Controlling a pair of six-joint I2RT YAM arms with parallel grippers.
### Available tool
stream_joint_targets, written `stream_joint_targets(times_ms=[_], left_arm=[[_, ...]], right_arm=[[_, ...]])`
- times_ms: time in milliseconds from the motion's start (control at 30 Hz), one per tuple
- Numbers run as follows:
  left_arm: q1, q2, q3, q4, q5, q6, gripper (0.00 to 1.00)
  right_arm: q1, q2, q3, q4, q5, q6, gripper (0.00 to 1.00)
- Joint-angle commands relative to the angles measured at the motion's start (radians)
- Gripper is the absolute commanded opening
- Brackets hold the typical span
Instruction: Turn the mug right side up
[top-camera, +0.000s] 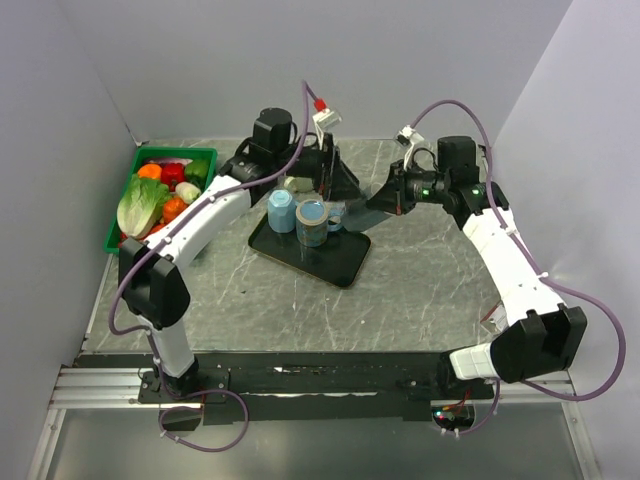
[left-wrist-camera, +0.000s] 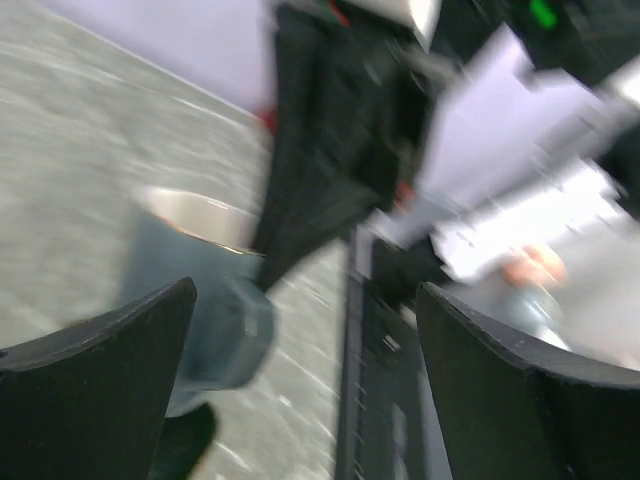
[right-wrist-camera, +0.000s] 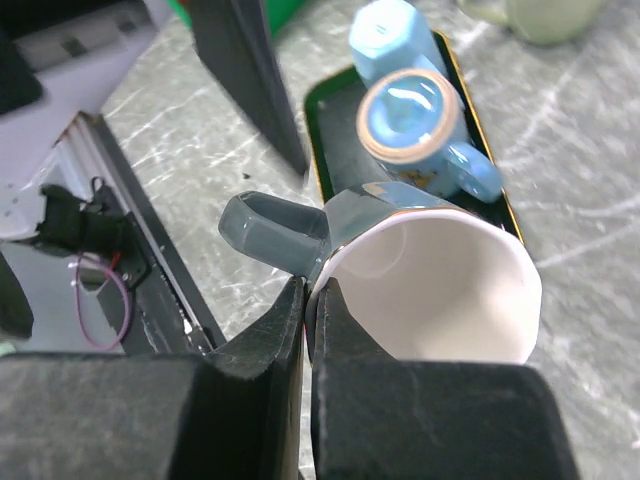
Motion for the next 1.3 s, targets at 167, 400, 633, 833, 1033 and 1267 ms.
stream_joint_targets(times_ms=[167, 400, 633, 833, 1033, 1267], left_arm=[[0.087, -0.178, -0.123, 0.078, -0.488, -0.120, 0.96], [0.107, -0.290, -0.197, -0.049, -0.758, -0.060, 0.96], [0.126, -0.316, -0.231, -0.098, -0.771, -0.054, 0.96], [0.127, -0.322, -0.246, -0.113, -0.763, -0.052, 0.96], [0.132, -0.322, -0.255, -0.121, -0.752, -0.049, 0.96], [0.135, -0.306, -0.248, -0.136, -0.737, -0.043, 0.96]], right_arm=[[0.002, 0.029, 0.138, 0.040, 0.207, -0.022, 0.00], [0.024, 0.189, 0.274, 0.002, 0.473, -0.107, 0.00], [0.105, 0.359, 0.357, 0.038, 0.644, -0.196, 0.00], [0.157, 0.531, 0.516, 0.043, 0.708, -0.312, 0.00], [0.189, 0.640, 0.615, 0.061, 0.710, -0.429, 0.00], [0.231, 0.738, 0.679, 0.022, 0.627, -0.556, 0.00]])
